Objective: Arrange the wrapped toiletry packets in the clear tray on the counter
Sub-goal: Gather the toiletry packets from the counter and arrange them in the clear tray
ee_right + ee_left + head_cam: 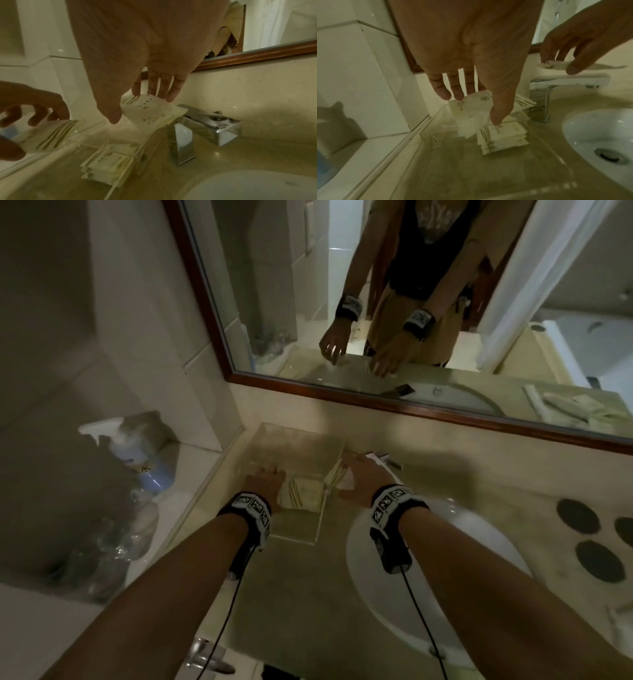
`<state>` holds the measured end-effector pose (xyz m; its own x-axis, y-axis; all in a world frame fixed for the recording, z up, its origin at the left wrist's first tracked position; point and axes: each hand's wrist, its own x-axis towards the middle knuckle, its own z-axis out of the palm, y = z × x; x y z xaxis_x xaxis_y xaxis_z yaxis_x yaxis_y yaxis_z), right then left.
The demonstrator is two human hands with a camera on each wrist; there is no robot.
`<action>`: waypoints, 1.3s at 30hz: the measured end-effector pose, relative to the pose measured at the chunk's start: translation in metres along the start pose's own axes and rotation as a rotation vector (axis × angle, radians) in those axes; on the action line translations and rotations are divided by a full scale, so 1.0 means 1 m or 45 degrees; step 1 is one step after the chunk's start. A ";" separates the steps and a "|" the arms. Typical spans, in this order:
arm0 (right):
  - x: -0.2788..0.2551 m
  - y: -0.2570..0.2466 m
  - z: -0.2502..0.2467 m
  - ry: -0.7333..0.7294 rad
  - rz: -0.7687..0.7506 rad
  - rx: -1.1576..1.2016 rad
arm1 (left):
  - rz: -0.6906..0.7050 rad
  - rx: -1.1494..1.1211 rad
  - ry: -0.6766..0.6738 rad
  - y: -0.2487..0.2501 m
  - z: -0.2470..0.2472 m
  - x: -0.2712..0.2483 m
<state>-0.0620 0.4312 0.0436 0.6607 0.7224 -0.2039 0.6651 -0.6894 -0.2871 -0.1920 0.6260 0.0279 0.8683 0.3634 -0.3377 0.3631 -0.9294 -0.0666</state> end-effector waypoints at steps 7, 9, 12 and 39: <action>0.040 -0.041 0.029 -0.054 0.132 0.058 | 0.057 0.130 -0.155 -0.064 0.035 0.036; 0.050 -0.050 0.039 -0.046 0.163 0.070 | 0.079 0.142 -0.205 -0.074 0.047 0.045; 0.062 -0.061 0.053 -0.027 0.175 0.097 | 0.111 0.089 -0.197 -0.079 0.059 0.054; 0.087 -0.086 0.075 -0.024 0.033 -0.008 | 0.202 0.064 -0.082 -0.078 0.078 0.069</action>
<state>-0.0877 0.5571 -0.0193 0.6714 0.7049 -0.2289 0.6498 -0.7084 -0.2756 -0.1873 0.7186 -0.0638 0.8894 0.2087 -0.4068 0.2046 -0.9774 -0.0540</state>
